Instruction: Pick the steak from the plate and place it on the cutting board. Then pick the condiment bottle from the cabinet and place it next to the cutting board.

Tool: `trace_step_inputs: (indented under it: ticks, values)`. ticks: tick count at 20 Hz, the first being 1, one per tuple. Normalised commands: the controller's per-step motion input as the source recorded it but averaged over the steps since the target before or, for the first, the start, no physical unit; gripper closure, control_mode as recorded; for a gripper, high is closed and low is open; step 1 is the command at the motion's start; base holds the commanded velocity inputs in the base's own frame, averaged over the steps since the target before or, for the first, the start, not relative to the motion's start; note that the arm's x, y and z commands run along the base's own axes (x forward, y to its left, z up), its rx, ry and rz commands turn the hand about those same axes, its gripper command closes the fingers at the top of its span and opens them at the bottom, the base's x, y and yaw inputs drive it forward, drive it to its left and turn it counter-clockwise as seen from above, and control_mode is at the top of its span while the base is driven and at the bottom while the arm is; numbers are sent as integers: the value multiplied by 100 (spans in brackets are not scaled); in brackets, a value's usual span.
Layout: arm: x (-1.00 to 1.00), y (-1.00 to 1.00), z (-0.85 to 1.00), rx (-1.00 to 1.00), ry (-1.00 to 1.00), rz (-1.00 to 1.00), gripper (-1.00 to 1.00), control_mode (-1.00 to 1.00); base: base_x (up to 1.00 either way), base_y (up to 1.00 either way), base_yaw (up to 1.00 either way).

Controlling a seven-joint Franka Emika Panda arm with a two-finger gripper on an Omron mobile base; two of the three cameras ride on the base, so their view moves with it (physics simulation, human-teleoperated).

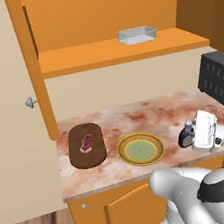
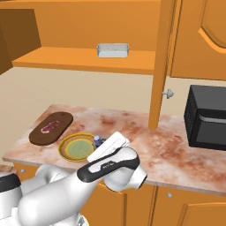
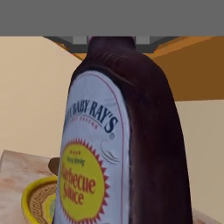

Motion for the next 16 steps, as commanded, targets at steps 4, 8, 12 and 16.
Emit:
trace_step_inputs:
  ticks: [4, 8, 12, 16]
  values:
    - [11, -1, -22, 0, 0, 0, 100, -100, 0, 0, 0]
    - [10, -7, -12, 0, 2, 0, 100, -100, 0, 0, 0]
    - [5, -7, -5, 0, 1, 0, 100, -100, 0, 0, 0]
    - [4, -5, -6, 0, 2, 0, 100, -100, 0, 0, 0]
